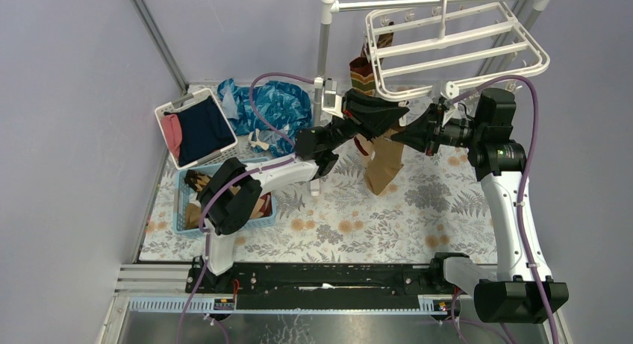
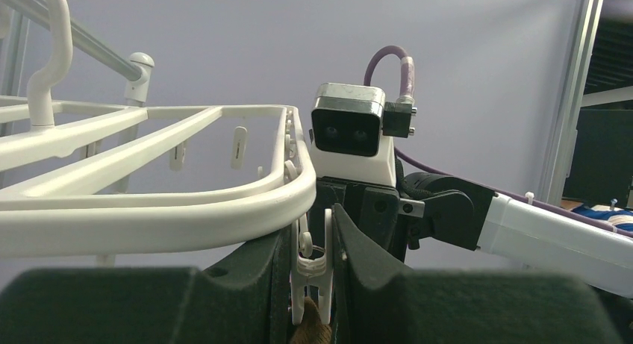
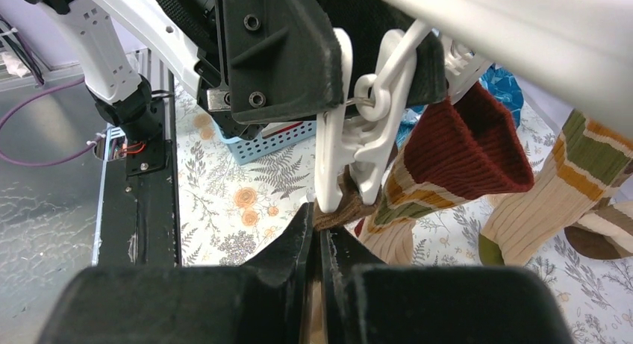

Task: Clip the socks to the hanger
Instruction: Clamp the sock onto the hanger.

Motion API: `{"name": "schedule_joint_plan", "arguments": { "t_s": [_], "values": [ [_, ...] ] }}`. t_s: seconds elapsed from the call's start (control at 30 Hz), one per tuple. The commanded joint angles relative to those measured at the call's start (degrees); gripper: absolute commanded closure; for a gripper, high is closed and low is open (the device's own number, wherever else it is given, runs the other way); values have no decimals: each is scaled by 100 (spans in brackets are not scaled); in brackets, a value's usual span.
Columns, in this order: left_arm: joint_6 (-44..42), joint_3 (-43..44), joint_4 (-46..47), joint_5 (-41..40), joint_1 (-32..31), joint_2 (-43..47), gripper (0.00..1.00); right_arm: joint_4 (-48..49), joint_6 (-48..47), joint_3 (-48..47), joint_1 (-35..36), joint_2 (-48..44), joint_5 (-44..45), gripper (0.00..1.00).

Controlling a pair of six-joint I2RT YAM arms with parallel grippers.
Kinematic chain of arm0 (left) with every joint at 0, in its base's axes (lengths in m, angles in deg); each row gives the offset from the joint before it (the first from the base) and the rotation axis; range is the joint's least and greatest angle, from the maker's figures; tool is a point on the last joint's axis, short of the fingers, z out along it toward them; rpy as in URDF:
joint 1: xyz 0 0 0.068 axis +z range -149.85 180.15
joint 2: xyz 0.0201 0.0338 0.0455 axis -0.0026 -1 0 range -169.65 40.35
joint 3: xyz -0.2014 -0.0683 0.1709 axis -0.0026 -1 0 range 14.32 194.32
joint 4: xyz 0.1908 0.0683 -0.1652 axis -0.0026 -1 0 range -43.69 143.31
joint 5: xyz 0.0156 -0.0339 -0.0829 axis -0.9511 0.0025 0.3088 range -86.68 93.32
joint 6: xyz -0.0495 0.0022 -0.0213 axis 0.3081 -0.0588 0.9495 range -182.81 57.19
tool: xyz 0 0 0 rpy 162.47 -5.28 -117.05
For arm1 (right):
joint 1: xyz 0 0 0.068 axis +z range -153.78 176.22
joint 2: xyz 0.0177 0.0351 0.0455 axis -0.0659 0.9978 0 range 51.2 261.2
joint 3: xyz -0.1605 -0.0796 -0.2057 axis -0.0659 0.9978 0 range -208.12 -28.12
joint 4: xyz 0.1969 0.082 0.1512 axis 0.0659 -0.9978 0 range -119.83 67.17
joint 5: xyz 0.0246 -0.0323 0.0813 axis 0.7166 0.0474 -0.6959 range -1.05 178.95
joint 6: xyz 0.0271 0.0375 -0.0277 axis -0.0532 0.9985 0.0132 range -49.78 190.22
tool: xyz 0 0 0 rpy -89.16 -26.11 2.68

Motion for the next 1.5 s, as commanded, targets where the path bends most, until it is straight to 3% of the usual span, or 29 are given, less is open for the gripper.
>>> {"name": "schedule_joint_plan", "arguments": {
  "t_s": [0.0,0.17,0.27,0.4,0.67,1.47],
  "values": [
    [121,52,500,49,37,55,76,165,46,-172,42,15,-95,92],
    [157,15,500,33,44,76,76,-578,-908,-436,42,15,88,90],
    [167,-9,500,-10,55,92,76,-1360,-1977,-543,42,-20,80,89],
    [220,-7,500,24,54,90,76,-1712,-2443,-658,38,-60,41,89],
    [261,-123,508,159,57,211,76,-1232,-1869,-770,41,19,123,89],
    [343,-203,517,375,101,308,73,-1478,-1910,-940,-37,-3,275,89]
  ]
}}
